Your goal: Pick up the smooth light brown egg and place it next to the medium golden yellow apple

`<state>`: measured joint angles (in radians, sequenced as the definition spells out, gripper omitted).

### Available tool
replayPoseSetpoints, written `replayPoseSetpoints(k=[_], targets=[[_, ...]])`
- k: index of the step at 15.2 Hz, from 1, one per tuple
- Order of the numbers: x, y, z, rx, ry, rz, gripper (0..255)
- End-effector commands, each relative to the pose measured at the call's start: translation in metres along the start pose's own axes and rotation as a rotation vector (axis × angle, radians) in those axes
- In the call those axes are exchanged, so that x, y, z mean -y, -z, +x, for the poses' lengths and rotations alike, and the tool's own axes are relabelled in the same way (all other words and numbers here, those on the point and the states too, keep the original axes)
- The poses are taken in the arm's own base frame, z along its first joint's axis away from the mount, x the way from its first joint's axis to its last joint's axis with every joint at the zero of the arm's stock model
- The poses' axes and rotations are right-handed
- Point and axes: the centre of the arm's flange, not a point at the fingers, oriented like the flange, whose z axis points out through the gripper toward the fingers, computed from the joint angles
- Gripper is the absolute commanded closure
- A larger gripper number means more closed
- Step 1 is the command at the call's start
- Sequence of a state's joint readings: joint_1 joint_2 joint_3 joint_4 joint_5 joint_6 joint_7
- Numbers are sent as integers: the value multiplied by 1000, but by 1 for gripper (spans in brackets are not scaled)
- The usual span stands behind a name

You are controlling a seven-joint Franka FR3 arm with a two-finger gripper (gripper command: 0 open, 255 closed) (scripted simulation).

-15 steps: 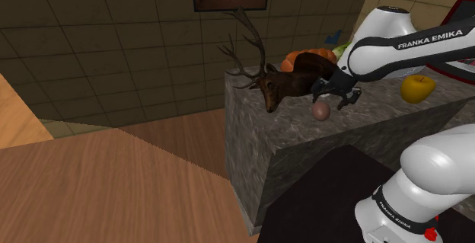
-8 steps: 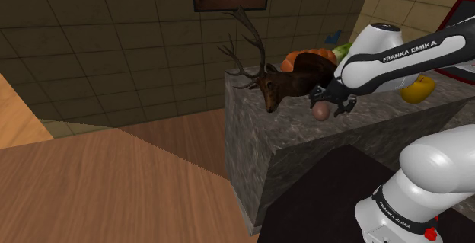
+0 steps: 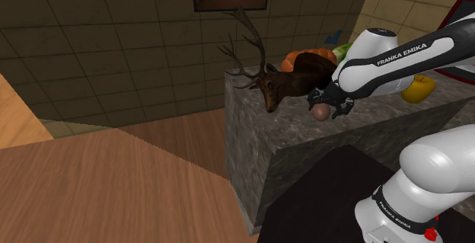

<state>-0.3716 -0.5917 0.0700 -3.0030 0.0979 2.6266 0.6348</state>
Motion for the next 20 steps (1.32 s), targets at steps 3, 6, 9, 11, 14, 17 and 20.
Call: replayPoseSetpoints(k=[3, 6, 9, 11, 14, 17, 20], targets=[[0, 0, 0, 0, 0, 0, 255], [0, 0, 0, 0, 0, 0, 255], [0, 0, 0, 0, 0, 0, 255], [0, 0, 0, 0, 0, 0, 255], [2, 15, 2, 0, 0, 0, 255], [5, 31, 5, 0, 0, 0, 255], [7, 46, 7, 0, 0, 0, 255]])
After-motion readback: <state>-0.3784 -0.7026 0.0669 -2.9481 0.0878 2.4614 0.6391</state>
